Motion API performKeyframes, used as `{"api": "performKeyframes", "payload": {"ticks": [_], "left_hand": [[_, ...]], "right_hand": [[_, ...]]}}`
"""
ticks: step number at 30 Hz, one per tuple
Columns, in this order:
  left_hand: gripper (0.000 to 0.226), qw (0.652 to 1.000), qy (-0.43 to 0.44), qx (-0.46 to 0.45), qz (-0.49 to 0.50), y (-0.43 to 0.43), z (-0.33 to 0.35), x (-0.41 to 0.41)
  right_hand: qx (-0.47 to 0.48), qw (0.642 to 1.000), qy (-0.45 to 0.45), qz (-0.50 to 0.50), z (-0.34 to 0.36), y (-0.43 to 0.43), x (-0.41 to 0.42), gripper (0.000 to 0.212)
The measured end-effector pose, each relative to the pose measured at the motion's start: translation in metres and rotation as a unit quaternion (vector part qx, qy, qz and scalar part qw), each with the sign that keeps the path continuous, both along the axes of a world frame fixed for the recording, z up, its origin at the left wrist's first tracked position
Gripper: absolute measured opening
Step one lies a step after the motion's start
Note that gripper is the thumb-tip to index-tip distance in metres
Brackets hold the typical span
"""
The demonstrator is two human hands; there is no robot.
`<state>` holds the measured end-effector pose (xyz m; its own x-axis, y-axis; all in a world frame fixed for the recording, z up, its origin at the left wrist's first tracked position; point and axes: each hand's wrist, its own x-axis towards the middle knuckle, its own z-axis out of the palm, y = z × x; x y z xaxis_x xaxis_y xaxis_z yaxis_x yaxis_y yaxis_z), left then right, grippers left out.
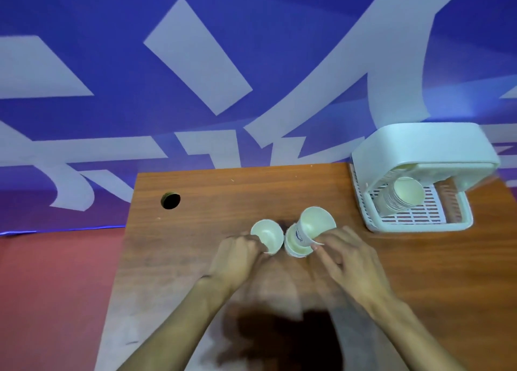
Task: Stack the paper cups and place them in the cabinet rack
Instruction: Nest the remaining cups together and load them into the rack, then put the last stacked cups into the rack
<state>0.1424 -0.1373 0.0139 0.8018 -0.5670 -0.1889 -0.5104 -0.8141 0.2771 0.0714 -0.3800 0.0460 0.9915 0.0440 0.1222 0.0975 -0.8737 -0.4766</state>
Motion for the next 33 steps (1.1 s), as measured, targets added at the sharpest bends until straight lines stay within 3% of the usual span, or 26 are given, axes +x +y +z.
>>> {"api": "performKeyframes", "payload": {"ticks": [4, 15, 19, 24, 33], "left_hand": [[0.029, 0.993, 0.096, 0.052, 0.037, -0.009, -0.013, 0.007], [0.025, 0.985, 0.153, 0.033, 0.071, -0.015, -0.024, 0.018], [0.027, 0.988, 0.143, 0.044, 0.047, -0.014, -0.025, 0.02], [0.029, 0.989, 0.138, 0.04, 0.028, -0.013, -0.028, 0.02], [0.035, 0.994, 0.001, 0.1, -0.045, -0.012, -0.034, 0.006]], "right_hand": [[-0.022, 0.999, 0.034, -0.001, -0.003, 0.001, 0.0, 0.027], [-0.238, 0.959, 0.12, 0.099, -0.052, 0.014, 0.015, 0.034], [-0.217, 0.946, 0.221, 0.099, -0.061, 0.021, 0.013, 0.037], [-0.208, 0.944, 0.243, 0.077, -0.061, 0.029, 0.022, 0.026], [-0.276, 0.947, 0.15, 0.062, -0.059, 0.029, 0.014, 0.033]]}}
